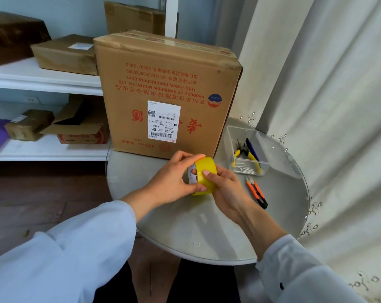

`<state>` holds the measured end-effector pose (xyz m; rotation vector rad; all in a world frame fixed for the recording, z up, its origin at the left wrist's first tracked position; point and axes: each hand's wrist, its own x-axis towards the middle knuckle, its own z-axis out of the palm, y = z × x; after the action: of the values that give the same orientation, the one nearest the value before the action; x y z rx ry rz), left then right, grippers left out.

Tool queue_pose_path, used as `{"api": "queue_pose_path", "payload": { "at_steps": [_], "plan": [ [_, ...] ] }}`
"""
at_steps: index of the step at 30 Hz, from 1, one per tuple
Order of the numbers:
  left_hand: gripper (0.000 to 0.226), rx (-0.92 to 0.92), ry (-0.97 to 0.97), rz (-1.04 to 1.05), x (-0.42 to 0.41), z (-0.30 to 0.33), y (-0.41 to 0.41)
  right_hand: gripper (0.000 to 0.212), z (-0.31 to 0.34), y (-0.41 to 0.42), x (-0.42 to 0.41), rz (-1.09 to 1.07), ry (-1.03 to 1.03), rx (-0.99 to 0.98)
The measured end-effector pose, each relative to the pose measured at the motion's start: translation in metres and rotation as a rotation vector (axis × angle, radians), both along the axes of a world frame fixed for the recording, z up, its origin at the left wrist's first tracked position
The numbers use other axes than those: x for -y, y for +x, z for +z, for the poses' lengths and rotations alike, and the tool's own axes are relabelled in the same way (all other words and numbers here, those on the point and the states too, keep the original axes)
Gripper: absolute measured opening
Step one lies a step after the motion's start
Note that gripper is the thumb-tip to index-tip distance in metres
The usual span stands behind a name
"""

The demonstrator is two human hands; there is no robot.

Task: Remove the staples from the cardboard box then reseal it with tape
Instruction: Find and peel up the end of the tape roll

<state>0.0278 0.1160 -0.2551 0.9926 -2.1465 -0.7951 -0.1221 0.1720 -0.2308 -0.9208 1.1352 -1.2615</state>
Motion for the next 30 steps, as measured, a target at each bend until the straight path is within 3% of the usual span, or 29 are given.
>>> {"api": "queue_pose_path", "payload": {
  "at_steps": [9, 17, 25, 30],
  "plan": [
    [0.082, -0.014, -0.012, 0.016, -0.002, 0.000, -0.002, 0.023, 0.004, 0.009, 0.005, -0.119, 0.091, -0.085],
    [0.083, -0.020, -0.006, 0.008, -0.003, -0.001, -0.001, 0.030, 0.007, 0.004, 0.000, -0.041, 0.102, -0.055],
    [0.082, -0.024, -0.005, 0.010, -0.002, -0.002, -0.001, 0.016, 0.009, 0.013, 0.003, -0.138, 0.123, -0.091],
    [0.082, -0.030, -0.007, 0.011, -0.003, -0.002, -0.002, 0.020, 0.007, 0.014, 0.001, -0.151, 0.117, -0.099]
  ]
}}
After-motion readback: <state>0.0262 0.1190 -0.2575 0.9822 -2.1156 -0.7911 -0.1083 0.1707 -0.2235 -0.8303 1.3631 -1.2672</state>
